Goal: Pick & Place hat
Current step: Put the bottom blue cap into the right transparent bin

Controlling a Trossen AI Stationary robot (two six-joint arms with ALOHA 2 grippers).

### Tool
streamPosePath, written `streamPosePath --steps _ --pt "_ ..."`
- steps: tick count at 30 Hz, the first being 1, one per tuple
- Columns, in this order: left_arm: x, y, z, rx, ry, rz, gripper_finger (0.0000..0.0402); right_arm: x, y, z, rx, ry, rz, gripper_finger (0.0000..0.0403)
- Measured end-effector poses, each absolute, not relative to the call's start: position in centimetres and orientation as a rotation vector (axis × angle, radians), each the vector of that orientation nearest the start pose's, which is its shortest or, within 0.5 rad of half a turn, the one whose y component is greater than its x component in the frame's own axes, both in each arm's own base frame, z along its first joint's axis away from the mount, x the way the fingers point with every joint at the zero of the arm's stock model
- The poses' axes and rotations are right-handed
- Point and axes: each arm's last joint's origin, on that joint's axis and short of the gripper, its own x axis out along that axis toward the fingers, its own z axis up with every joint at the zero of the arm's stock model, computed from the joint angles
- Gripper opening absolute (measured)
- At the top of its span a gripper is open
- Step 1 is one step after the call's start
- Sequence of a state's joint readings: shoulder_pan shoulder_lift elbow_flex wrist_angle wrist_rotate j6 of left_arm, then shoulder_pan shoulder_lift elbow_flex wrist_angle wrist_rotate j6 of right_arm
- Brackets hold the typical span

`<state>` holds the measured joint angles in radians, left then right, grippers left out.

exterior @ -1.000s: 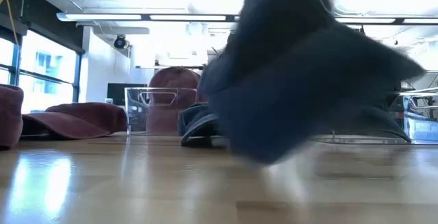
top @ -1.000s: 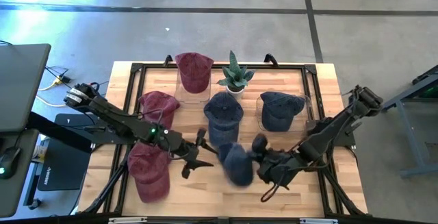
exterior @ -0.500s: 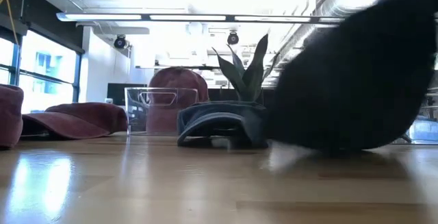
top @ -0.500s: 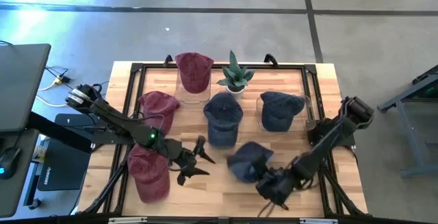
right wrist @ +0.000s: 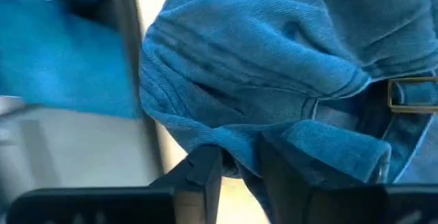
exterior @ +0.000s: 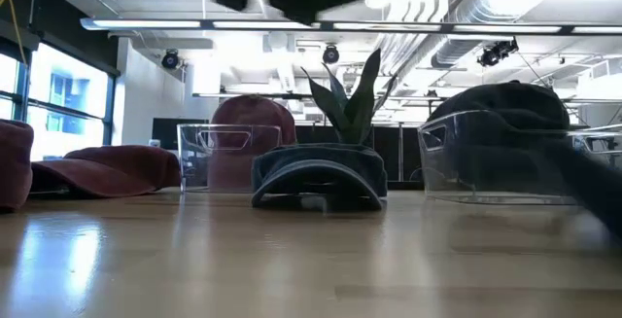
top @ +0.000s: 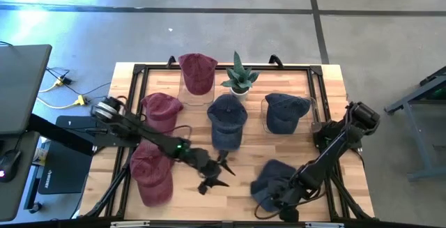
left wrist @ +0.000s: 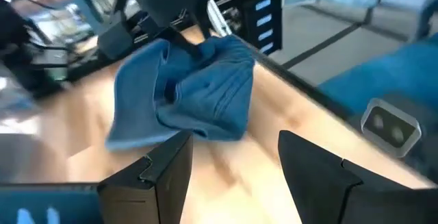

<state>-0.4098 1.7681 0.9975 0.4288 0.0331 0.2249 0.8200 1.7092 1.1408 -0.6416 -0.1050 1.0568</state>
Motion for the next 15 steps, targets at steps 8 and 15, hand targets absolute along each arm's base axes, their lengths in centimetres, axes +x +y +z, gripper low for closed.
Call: streamPosePath --steps 8,15 --pt "41.1 -15.9 18.9 0.224 0.456 -0.566 0.0209 22.0 25.9 21.1 0.592 1.437 0.108 0.0084" --pt "42.2 -16.0 19.1 0.276 0.614 -0.456 0.0209 21.8 25.2 20.1 0.44 1.297 0.008 0.006"
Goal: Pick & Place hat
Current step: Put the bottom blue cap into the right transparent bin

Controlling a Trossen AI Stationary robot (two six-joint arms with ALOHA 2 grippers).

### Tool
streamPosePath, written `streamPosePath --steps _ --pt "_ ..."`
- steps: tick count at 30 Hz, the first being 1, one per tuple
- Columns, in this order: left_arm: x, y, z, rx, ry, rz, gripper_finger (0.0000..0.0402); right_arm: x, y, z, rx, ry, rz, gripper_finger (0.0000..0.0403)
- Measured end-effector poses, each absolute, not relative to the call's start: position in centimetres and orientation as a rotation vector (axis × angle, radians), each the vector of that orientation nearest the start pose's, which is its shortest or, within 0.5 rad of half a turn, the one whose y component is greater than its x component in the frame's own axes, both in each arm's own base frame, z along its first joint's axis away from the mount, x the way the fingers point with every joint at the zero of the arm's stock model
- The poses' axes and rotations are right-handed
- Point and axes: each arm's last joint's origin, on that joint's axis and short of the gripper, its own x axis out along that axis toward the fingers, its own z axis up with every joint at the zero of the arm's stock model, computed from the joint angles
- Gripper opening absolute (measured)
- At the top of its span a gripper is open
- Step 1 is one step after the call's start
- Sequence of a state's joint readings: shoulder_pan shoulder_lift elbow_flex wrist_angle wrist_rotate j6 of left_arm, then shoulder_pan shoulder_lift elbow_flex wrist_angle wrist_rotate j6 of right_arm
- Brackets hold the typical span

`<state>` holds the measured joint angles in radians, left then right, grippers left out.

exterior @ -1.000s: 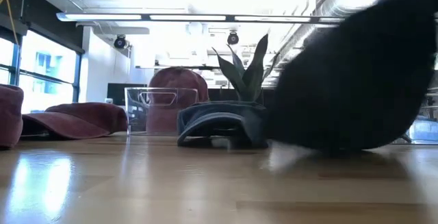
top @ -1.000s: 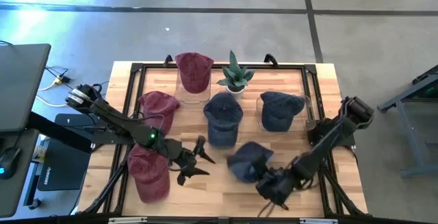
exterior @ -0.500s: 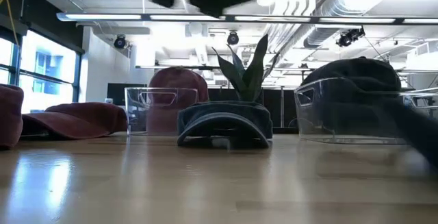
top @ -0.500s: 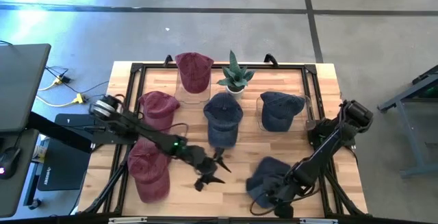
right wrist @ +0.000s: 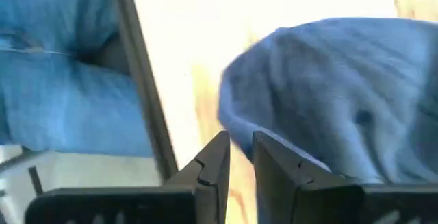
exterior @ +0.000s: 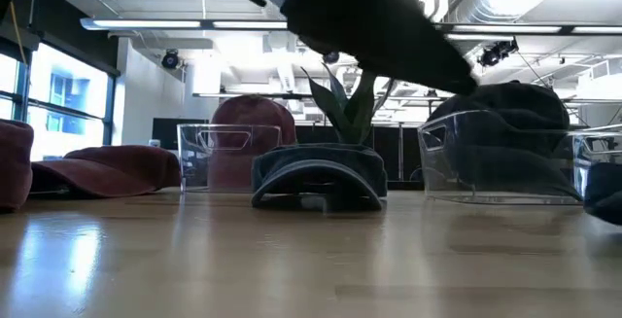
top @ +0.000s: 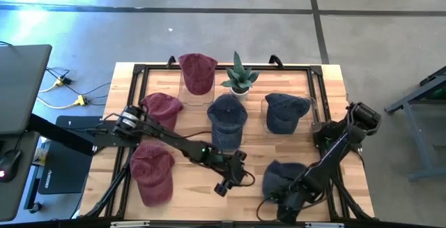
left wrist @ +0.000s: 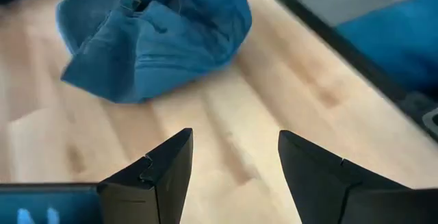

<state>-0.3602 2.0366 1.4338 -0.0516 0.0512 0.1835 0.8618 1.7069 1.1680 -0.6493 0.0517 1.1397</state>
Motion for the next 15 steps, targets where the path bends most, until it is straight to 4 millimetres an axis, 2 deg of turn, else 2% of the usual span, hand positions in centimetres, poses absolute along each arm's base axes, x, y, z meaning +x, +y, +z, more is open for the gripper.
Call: streamPosePath --steps 3,7,11,15 --pt "41.6 -15.6 19.3 0.308 0.673 -0.377 0.0209 22.3 24.8 20.0 0.445 1.32 0.033 0.0081" --pt "40.8 -15.1 20.3 0.303 0.7 -0.296 0.0209 24.1 24.1 20.3 0.445 1.242 0.106 0.0137" --pt "39.8 -14.5 18.5 0.288 0.767 -0.229 0.0209 25.9 22.7 21.0 0.411 1.18 0.172 0.0206" --pt "39.1 -14.4 17.3 0.255 0.803 -0.179 0.0209 25.9 20.0 20.9 0.376 1.29 0.055 0.0241"
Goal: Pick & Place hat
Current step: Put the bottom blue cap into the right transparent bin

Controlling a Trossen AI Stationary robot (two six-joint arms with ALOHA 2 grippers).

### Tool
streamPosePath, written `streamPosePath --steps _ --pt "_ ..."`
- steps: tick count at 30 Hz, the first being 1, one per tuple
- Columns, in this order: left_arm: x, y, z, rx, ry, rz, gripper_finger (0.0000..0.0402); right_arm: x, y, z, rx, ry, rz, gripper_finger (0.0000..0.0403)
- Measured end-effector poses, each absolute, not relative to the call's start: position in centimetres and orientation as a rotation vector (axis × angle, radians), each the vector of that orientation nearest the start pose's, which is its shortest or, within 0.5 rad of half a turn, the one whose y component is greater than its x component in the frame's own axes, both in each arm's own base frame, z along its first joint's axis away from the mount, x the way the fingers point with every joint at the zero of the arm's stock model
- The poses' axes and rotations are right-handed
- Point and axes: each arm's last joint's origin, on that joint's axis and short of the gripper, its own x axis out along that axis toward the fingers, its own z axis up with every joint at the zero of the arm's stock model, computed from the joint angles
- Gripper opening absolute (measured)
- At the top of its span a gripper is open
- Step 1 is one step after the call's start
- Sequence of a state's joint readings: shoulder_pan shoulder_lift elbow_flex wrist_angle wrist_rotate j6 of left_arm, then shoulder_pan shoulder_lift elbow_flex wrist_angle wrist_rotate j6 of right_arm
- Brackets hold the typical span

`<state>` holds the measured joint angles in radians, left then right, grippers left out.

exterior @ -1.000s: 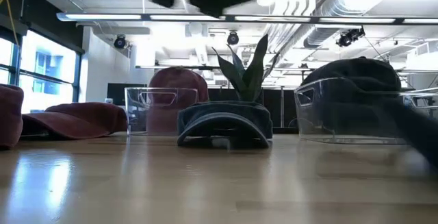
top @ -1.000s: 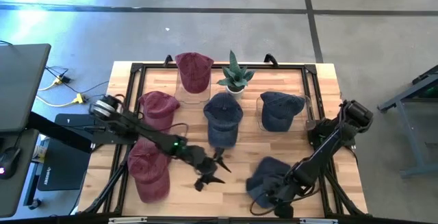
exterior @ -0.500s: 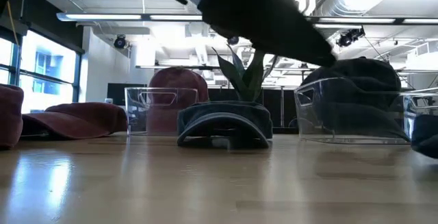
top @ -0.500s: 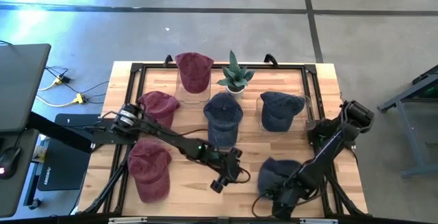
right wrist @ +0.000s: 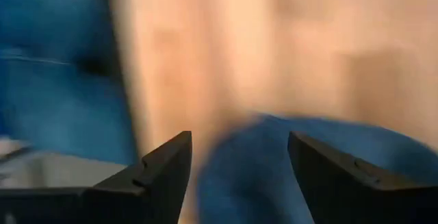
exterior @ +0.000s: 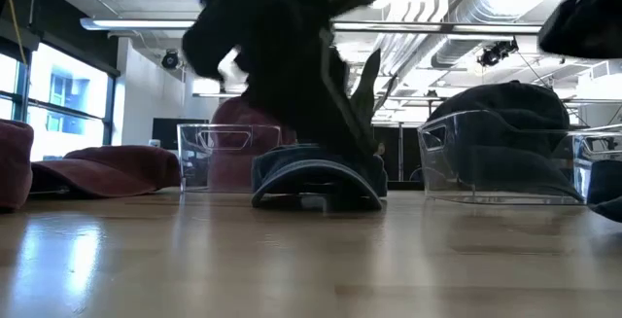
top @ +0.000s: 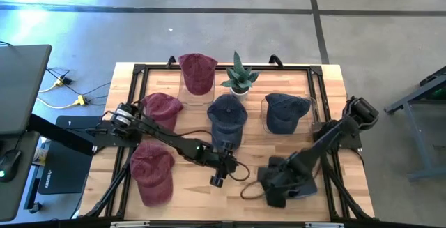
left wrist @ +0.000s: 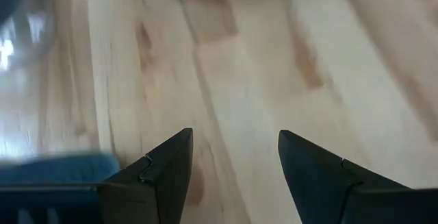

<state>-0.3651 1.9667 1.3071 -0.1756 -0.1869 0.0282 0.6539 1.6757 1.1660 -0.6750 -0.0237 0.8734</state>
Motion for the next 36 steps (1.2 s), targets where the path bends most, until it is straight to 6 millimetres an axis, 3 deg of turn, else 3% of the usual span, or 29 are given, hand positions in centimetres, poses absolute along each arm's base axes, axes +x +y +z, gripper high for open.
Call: streamPosePath --steps 3,8,12,17,21,26,27,33,36 --pt "38.7 -14.7 16.9 0.254 0.813 -0.173 0.0209 25.2 18.0 20.0 0.241 1.395 -0.077 0.0244" --pt "38.4 -15.2 16.6 0.25 0.808 -0.189 0.0209 25.2 16.1 18.7 0.046 1.457 -0.024 0.0244" --pt "38.4 -15.1 16.6 0.238 0.812 -0.179 0.0209 25.8 13.5 17.8 0.042 1.494 -0.078 0.024" --pt "38.3 -15.4 16.6 0.241 0.816 -0.191 0.0209 25.3 11.7 15.5 0.166 1.591 0.025 0.0213" --pt "38.3 -15.4 16.6 0.237 0.82 -0.193 0.0209 25.2 11.6 14.8 0.217 1.599 0.101 0.0154" --pt "38.3 -15.3 16.6 0.242 0.819 -0.181 0.0209 25.7 12.2 15.2 0.214 1.549 0.148 0.0025" --pt "38.3 -15.3 16.6 0.243 0.819 -0.18 0.0209 25.9 12.4 15.6 0.175 1.52 0.132 0.0015" --pt "38.5 -15.6 16.9 0.242 0.77 -0.165 0.0209 27.7 13.7 18.6 0.09 1.141 -0.261 0.0027" --pt "38.6 -16.3 17.2 0.26 0.722 -0.164 0.0208 27.9 14.1 18.7 0.134 1.04 -0.325 0.0009"
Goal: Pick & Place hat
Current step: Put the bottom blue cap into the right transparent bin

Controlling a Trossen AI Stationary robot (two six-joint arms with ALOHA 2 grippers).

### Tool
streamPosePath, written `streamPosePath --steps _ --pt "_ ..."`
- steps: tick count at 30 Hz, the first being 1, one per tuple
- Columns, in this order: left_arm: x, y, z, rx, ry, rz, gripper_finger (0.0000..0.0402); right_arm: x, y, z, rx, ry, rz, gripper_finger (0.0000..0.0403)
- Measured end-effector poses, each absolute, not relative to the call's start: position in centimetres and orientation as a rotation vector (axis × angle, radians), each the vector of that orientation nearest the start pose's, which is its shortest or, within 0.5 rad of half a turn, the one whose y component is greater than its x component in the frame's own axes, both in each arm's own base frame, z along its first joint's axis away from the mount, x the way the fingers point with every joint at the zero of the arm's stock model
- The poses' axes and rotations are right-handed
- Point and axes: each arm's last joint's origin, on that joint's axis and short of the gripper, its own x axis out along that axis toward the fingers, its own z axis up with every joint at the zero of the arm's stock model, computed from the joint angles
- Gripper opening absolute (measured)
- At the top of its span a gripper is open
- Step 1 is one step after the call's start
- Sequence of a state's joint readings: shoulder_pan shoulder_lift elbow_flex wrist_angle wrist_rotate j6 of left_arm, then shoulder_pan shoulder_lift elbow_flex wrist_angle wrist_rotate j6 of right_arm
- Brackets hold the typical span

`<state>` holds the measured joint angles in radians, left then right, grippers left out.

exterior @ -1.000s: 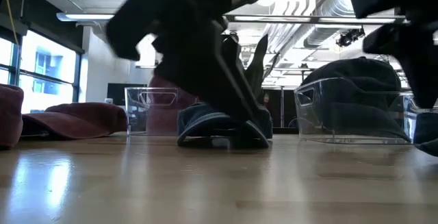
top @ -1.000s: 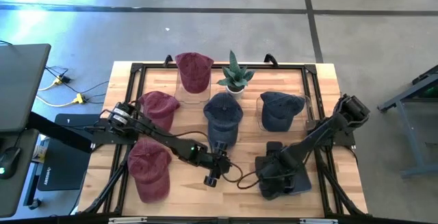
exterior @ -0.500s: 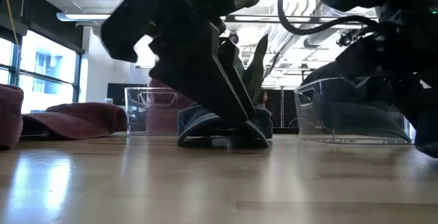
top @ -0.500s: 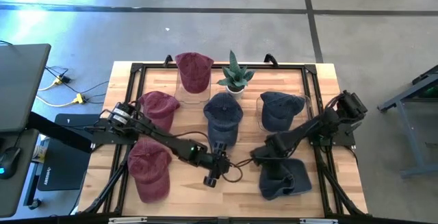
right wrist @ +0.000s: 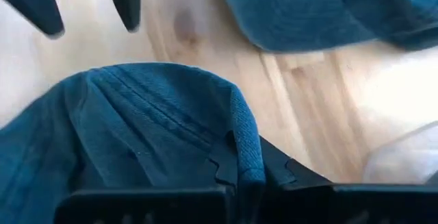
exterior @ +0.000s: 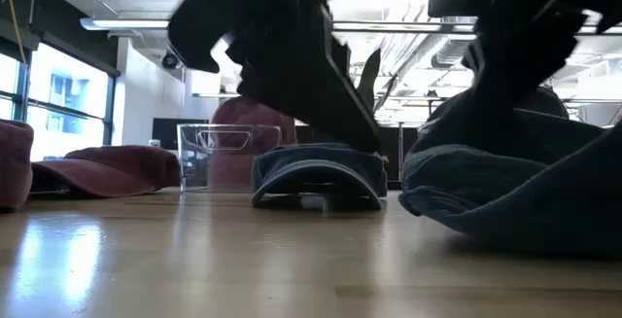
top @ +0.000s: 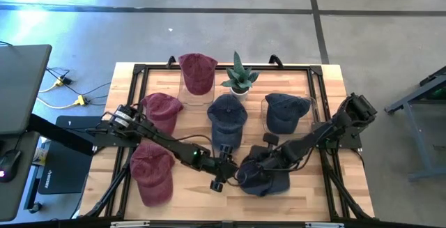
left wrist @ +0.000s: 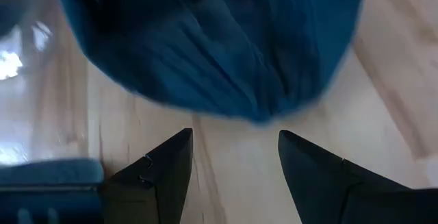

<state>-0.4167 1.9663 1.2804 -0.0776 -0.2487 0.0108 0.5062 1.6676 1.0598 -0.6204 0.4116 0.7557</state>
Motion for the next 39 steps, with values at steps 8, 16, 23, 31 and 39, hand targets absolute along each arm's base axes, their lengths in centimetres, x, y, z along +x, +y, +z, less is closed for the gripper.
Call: streamPosePath --steps 8,16,23,31,39 --pt "38.3 -18.7 18.4 0.342 0.55 -0.045 0.0146 28.0 14.0 18.2 0.157 0.97 -0.384 0.002" --pt "40.5 -14.7 18.8 0.145 0.537 -0.153 0.0013 28.5 14.5 18.6 0.142 0.904 -0.324 0.002" --pt "42.0 -14.3 14.3 0.087 0.588 -0.331 0.0027 27.8 15.0 20.0 0.153 0.863 -0.293 0.0007" --pt "41.9 -13.5 12.6 0.179 0.676 -0.102 0.0006 26.3 16.3 22.5 0.211 0.813 -0.16 0.0021" --pt "40.4 -15.1 16.4 0.195 0.624 -0.106 0.0007 26.2 16.4 22.6 0.214 0.798 -0.177 0.0007"
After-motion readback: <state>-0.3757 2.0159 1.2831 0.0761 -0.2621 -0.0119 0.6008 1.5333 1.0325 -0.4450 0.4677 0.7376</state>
